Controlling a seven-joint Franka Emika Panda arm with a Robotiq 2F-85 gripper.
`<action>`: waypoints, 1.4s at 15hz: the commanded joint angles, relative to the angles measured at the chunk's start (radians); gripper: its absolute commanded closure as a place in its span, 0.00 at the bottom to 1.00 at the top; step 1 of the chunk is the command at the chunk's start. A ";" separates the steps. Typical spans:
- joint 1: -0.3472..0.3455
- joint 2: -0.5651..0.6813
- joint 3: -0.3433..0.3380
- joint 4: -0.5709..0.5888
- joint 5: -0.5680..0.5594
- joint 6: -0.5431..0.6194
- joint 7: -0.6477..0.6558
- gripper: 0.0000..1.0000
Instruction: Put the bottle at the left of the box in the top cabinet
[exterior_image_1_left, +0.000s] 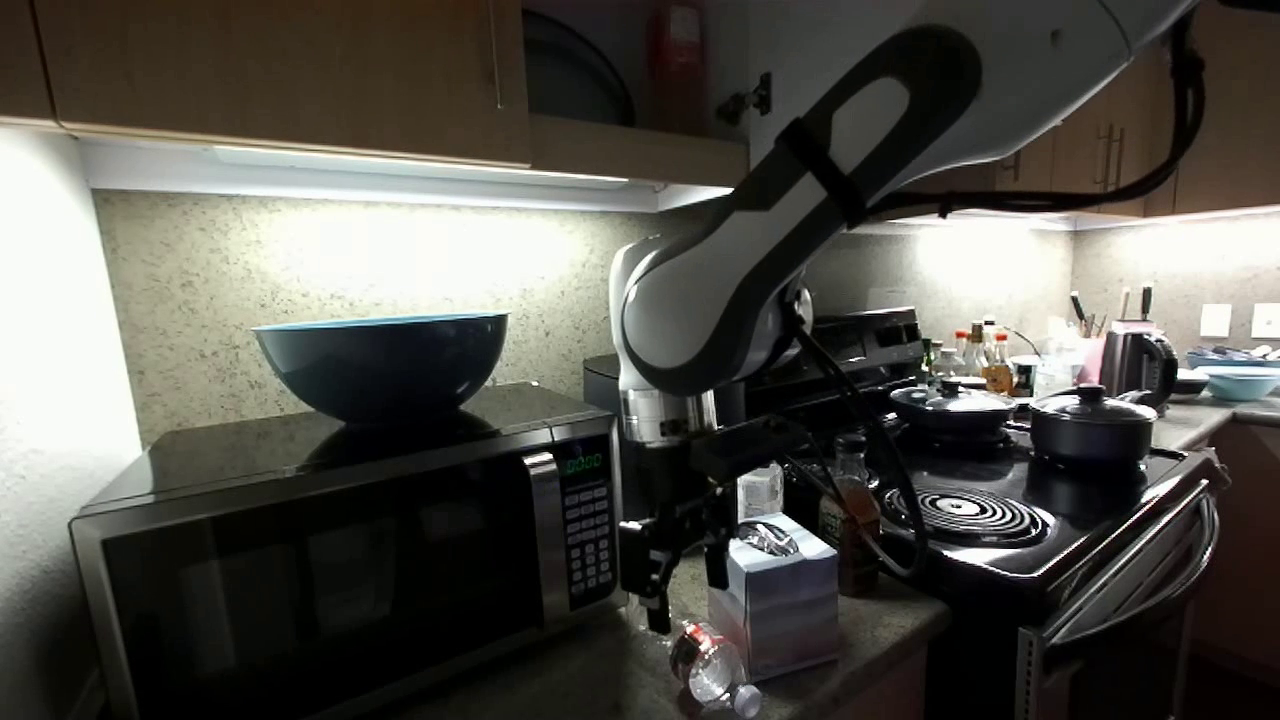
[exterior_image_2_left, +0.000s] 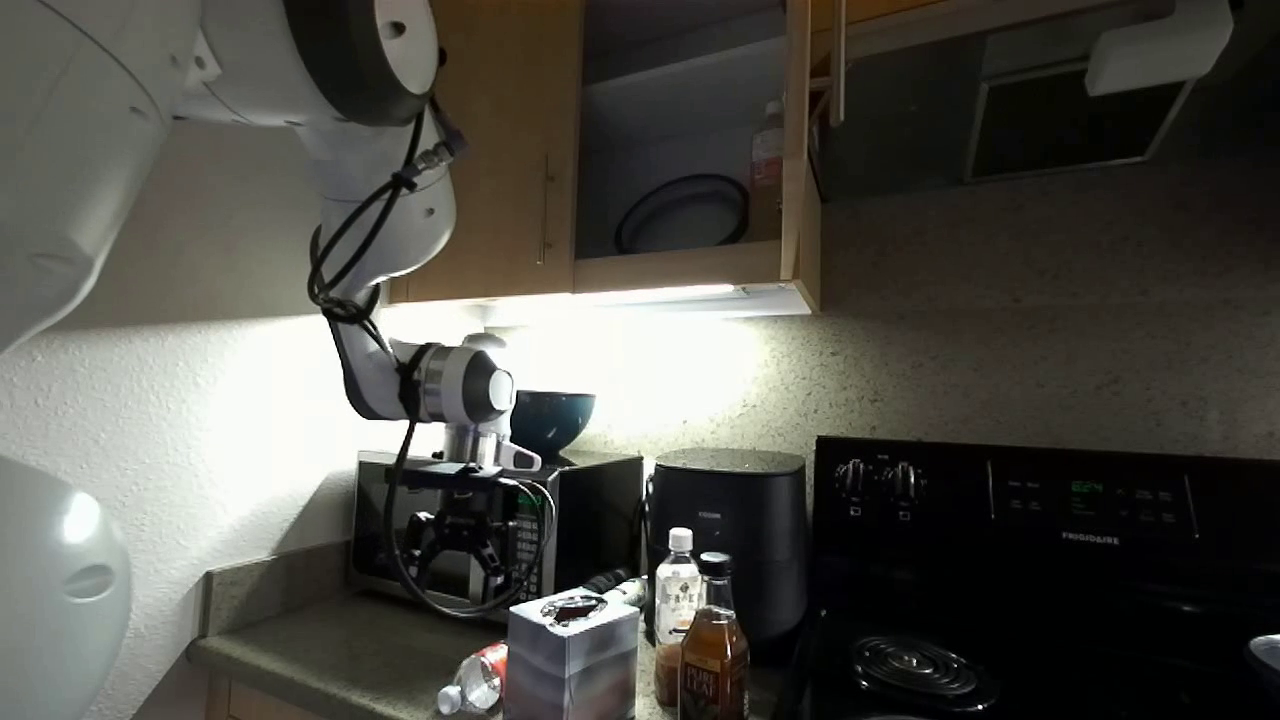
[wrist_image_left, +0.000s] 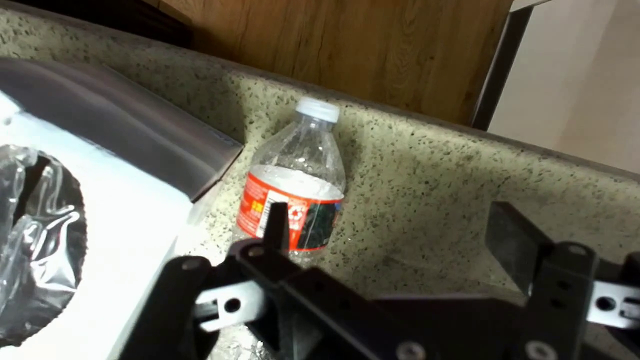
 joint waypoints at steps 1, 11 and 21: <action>0.018 0.058 -0.018 0.028 -0.073 0.050 0.046 0.00; 0.061 0.134 -0.062 0.089 -0.170 0.040 0.162 0.00; 0.074 0.178 -0.067 0.098 -0.169 0.020 0.184 0.48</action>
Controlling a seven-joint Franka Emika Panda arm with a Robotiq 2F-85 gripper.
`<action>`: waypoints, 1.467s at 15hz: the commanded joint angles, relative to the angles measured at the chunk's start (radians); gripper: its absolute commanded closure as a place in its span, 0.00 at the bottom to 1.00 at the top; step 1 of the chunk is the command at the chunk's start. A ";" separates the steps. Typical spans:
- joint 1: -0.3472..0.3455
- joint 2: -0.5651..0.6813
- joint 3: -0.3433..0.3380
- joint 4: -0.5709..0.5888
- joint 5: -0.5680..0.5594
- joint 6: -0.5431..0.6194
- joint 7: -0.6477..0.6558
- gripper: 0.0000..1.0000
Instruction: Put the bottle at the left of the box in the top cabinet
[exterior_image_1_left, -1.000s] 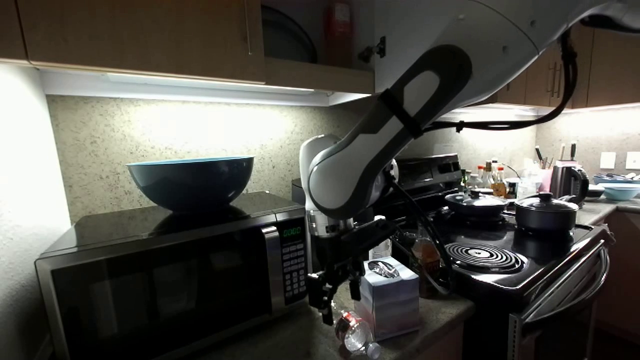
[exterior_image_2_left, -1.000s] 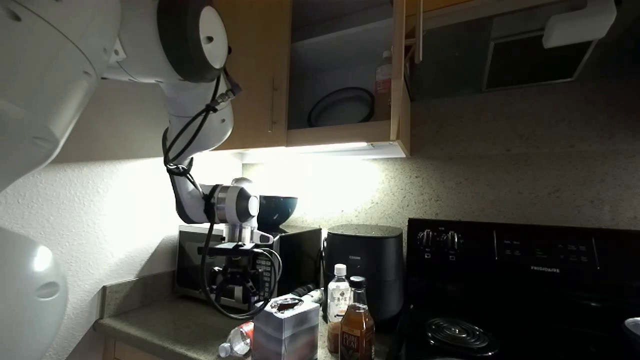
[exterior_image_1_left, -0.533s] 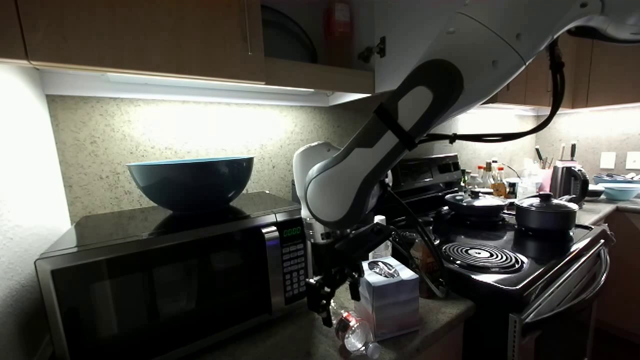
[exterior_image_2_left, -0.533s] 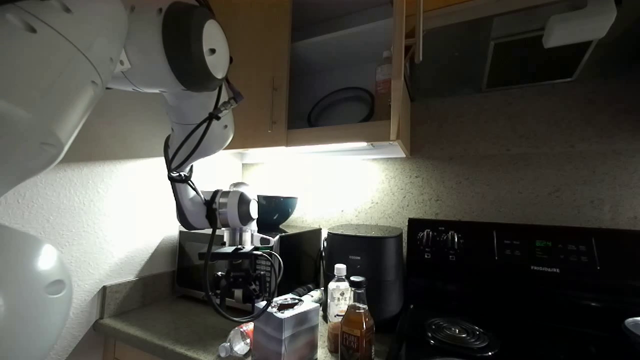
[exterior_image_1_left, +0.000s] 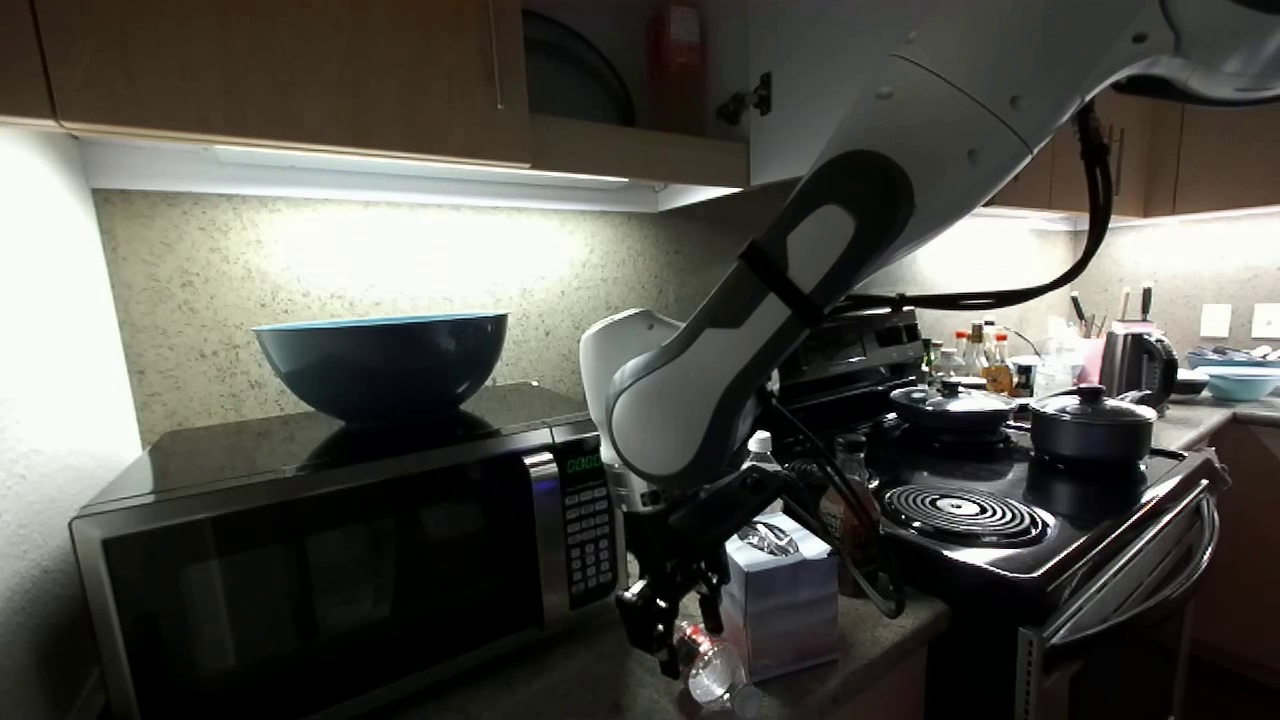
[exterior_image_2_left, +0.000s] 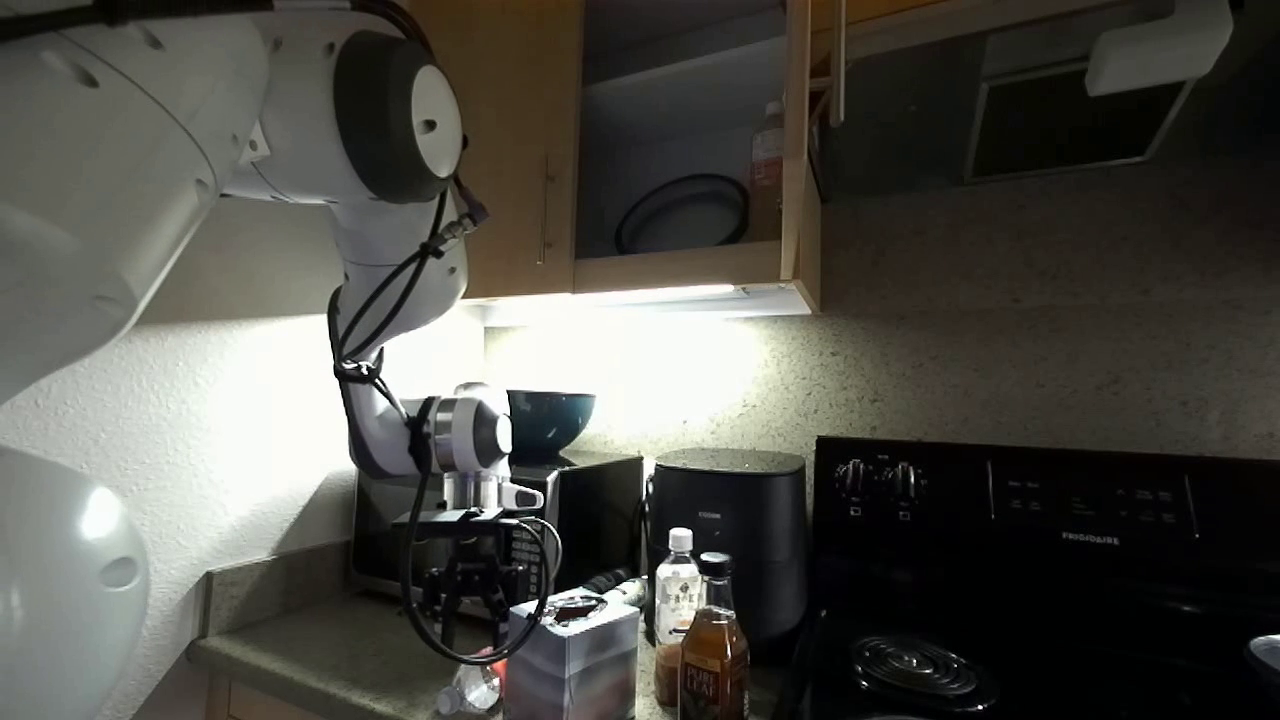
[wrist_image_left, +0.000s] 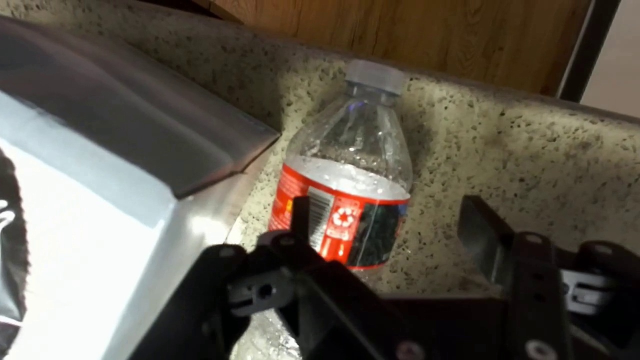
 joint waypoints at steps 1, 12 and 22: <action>0.008 0.011 -0.005 0.016 -0.002 -0.022 0.023 0.56; 0.004 0.011 -0.003 0.034 0.009 -0.054 0.024 0.41; 0.005 0.036 -0.005 0.040 0.006 -0.095 0.017 0.31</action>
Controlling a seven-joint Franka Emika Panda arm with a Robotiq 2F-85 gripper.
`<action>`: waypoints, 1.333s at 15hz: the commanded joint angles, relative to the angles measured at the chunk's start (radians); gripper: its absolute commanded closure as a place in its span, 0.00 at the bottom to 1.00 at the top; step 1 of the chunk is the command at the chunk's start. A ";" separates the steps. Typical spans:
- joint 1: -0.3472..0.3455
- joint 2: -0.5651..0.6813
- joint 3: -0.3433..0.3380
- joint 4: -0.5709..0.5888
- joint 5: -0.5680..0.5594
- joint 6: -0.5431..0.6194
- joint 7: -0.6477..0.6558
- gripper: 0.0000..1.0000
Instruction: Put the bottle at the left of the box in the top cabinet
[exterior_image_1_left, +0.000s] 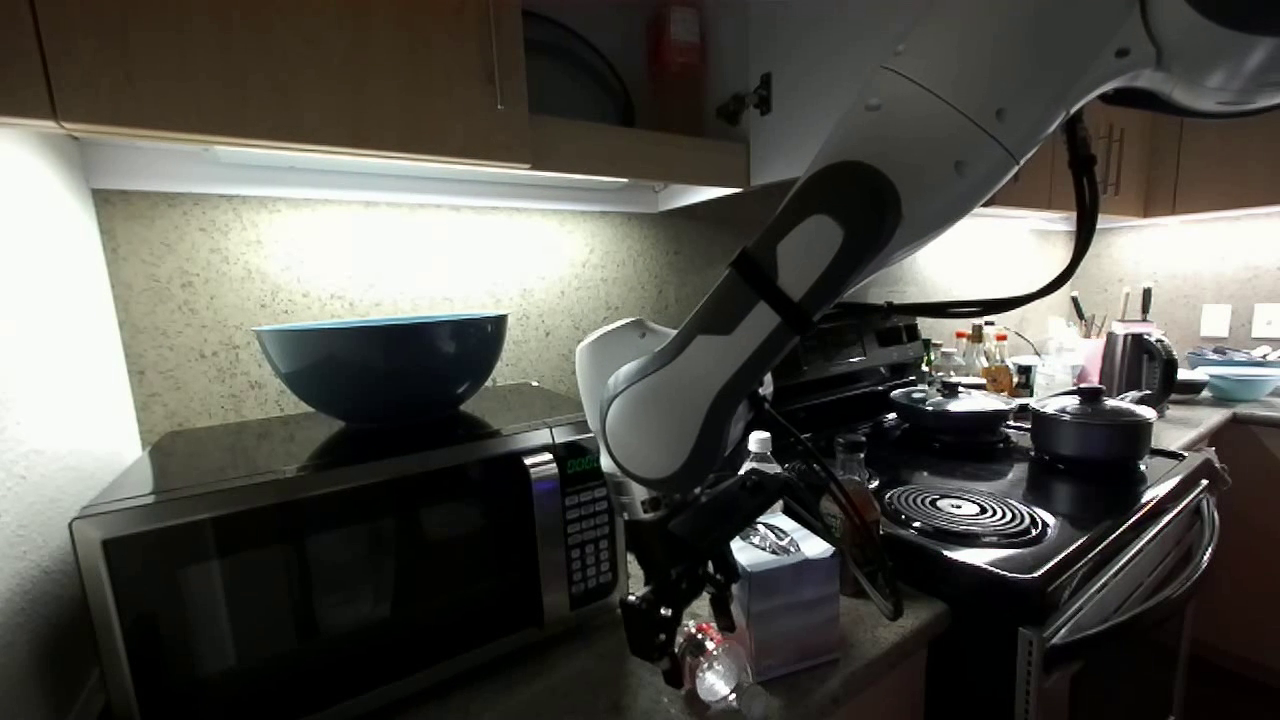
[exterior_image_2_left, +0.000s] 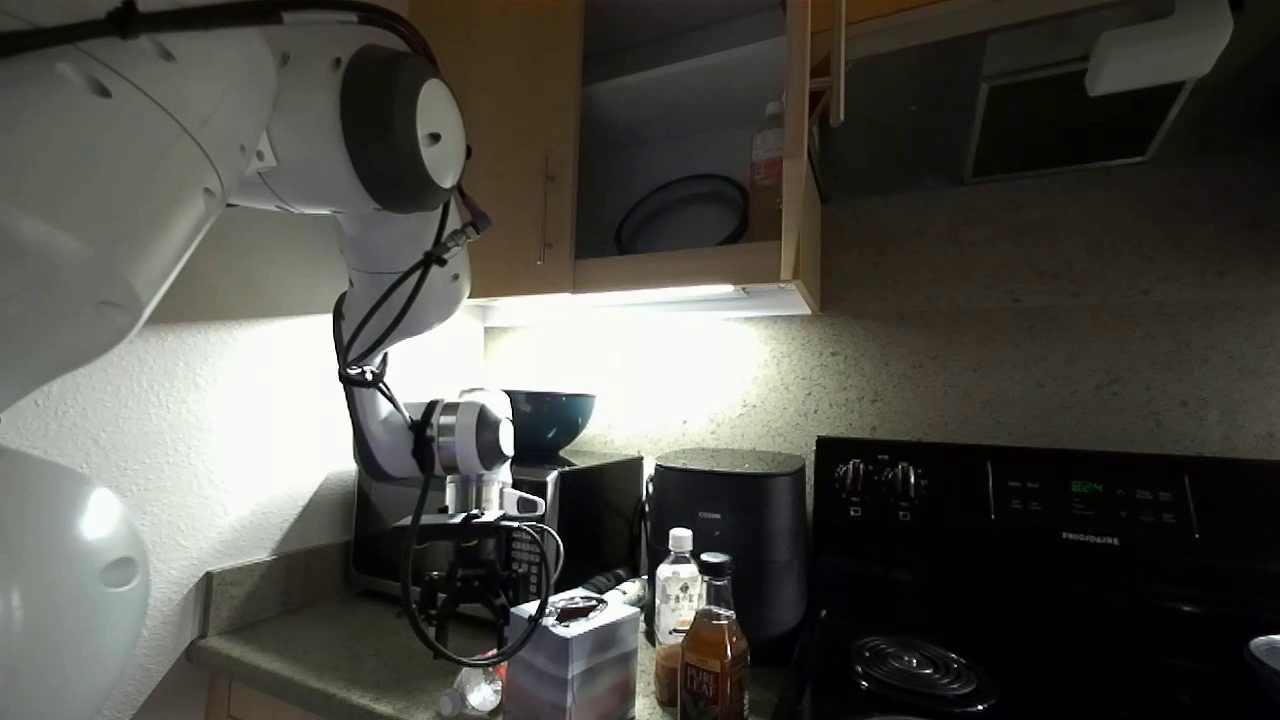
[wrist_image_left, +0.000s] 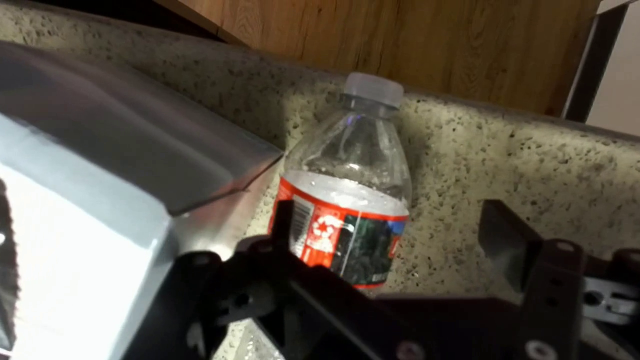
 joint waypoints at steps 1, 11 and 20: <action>0.005 0.013 -0.003 0.014 0.004 -0.039 0.014 0.32; -0.016 -0.022 0.007 0.023 0.057 -0.053 0.009 0.89; -0.055 -0.345 0.050 0.009 0.235 -0.292 -0.125 0.92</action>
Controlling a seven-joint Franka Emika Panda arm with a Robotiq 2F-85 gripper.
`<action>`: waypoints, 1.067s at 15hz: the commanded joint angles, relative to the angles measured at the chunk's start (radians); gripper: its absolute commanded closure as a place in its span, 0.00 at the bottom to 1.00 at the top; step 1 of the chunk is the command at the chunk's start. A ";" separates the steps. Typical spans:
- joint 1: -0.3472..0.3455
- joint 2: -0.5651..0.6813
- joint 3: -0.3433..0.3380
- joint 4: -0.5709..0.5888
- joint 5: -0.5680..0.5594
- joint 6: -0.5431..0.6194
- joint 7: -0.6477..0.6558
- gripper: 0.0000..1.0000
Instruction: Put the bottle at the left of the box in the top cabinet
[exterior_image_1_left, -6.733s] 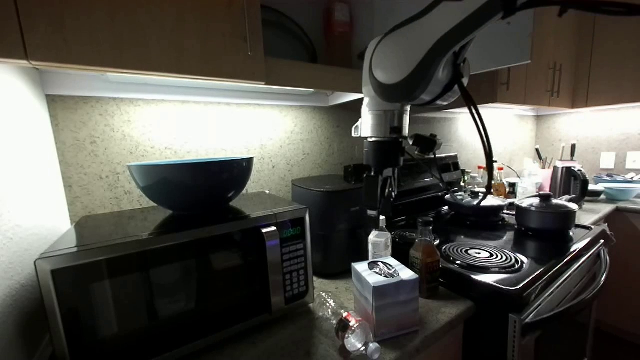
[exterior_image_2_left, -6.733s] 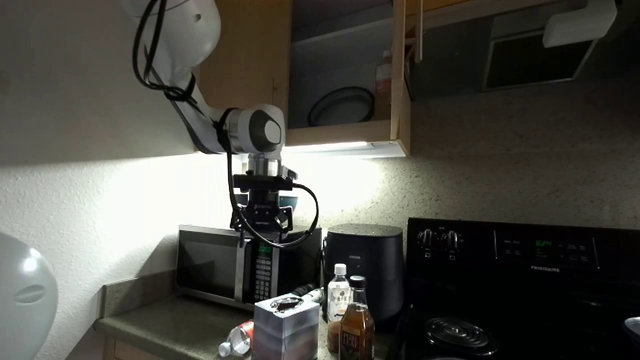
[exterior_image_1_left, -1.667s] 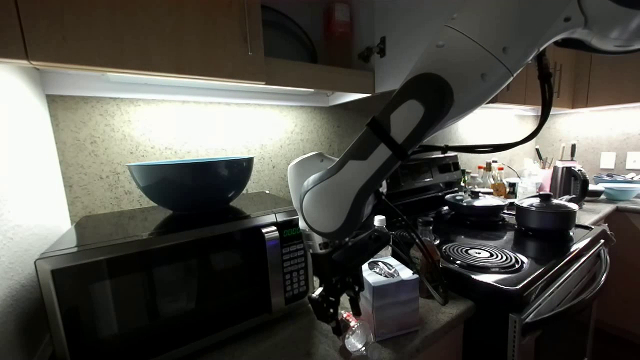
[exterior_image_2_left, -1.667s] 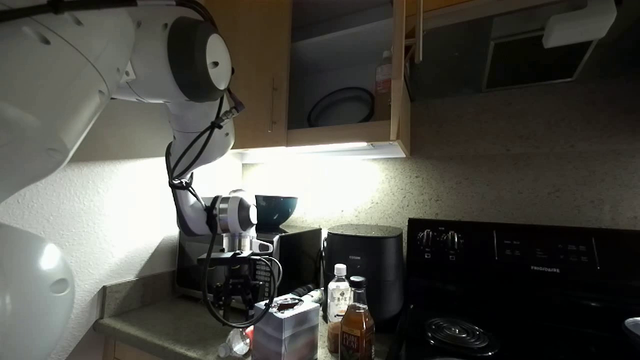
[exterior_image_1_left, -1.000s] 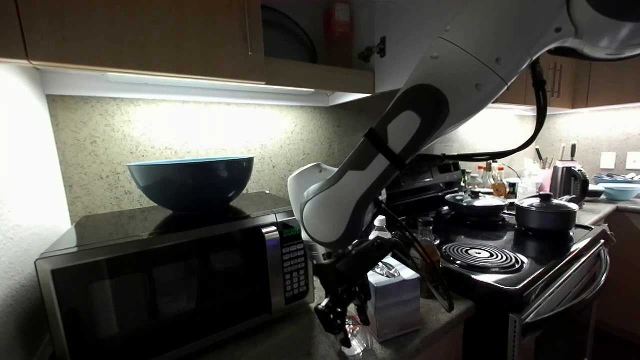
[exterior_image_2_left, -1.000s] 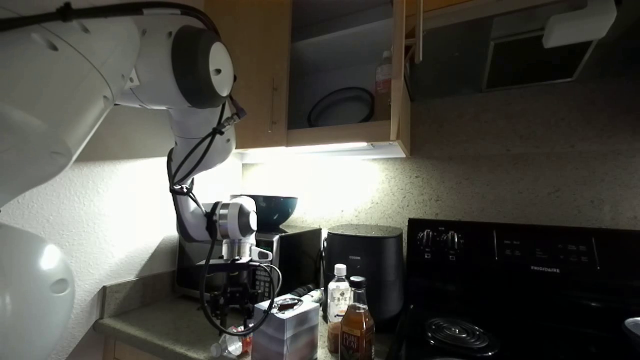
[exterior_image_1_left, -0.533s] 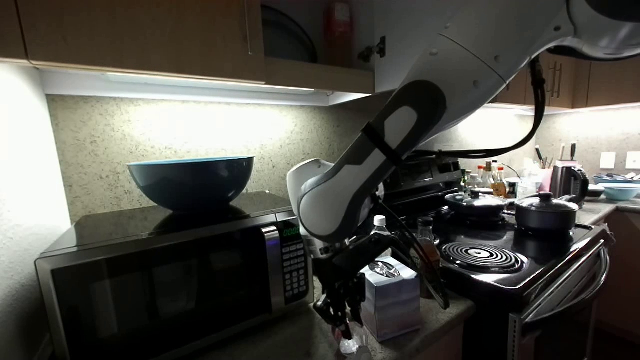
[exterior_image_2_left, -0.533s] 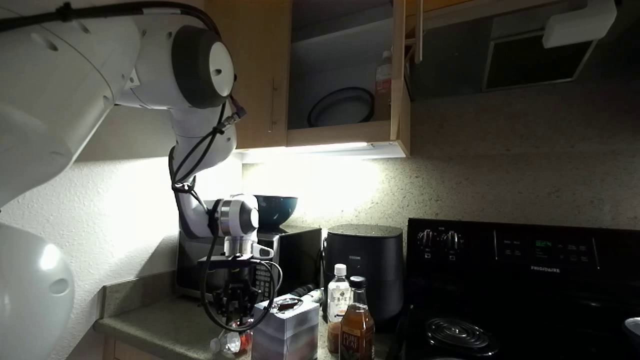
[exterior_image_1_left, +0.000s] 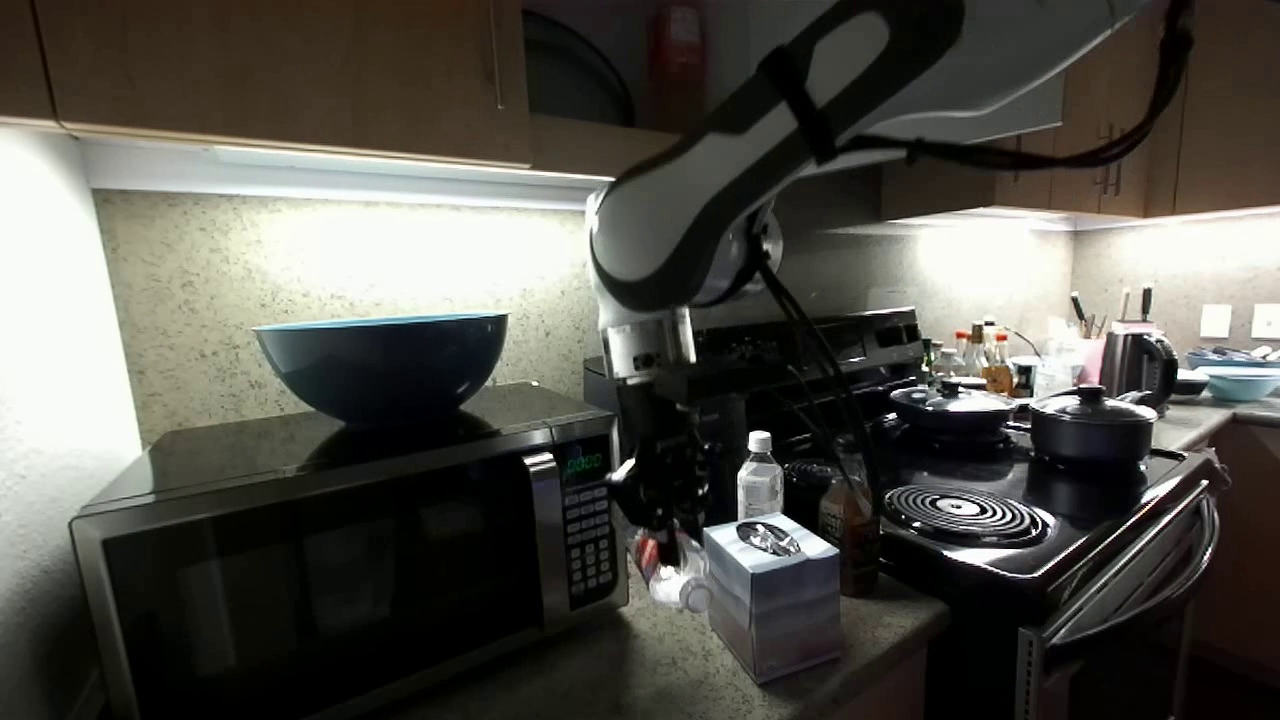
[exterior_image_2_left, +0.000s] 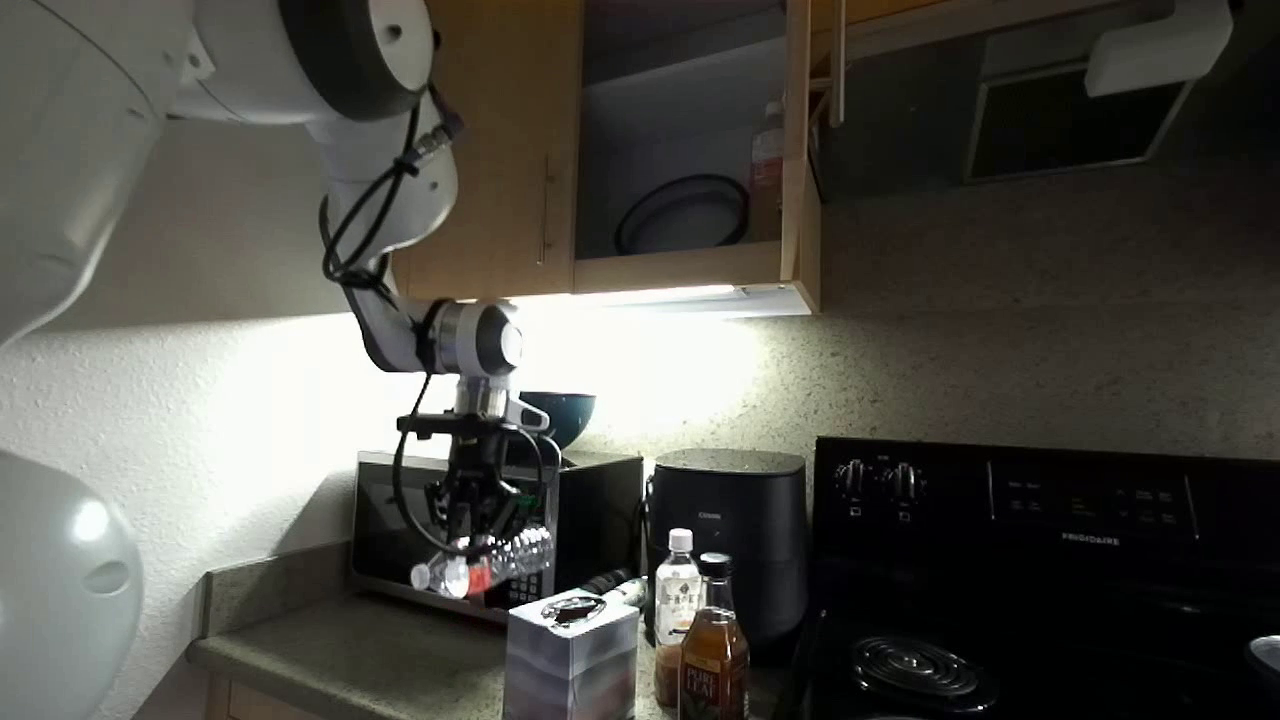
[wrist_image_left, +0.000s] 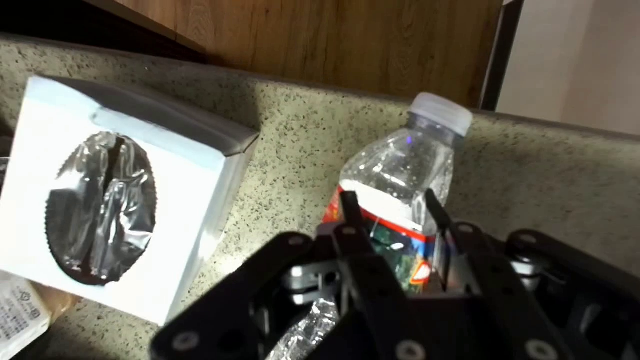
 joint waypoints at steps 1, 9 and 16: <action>-0.029 -0.168 0.029 -0.032 0.078 -0.129 -0.078 0.92; -0.043 -0.311 0.028 0.000 0.072 -0.215 -0.049 0.70; -0.058 -0.338 0.011 0.014 0.095 -0.220 -0.139 0.92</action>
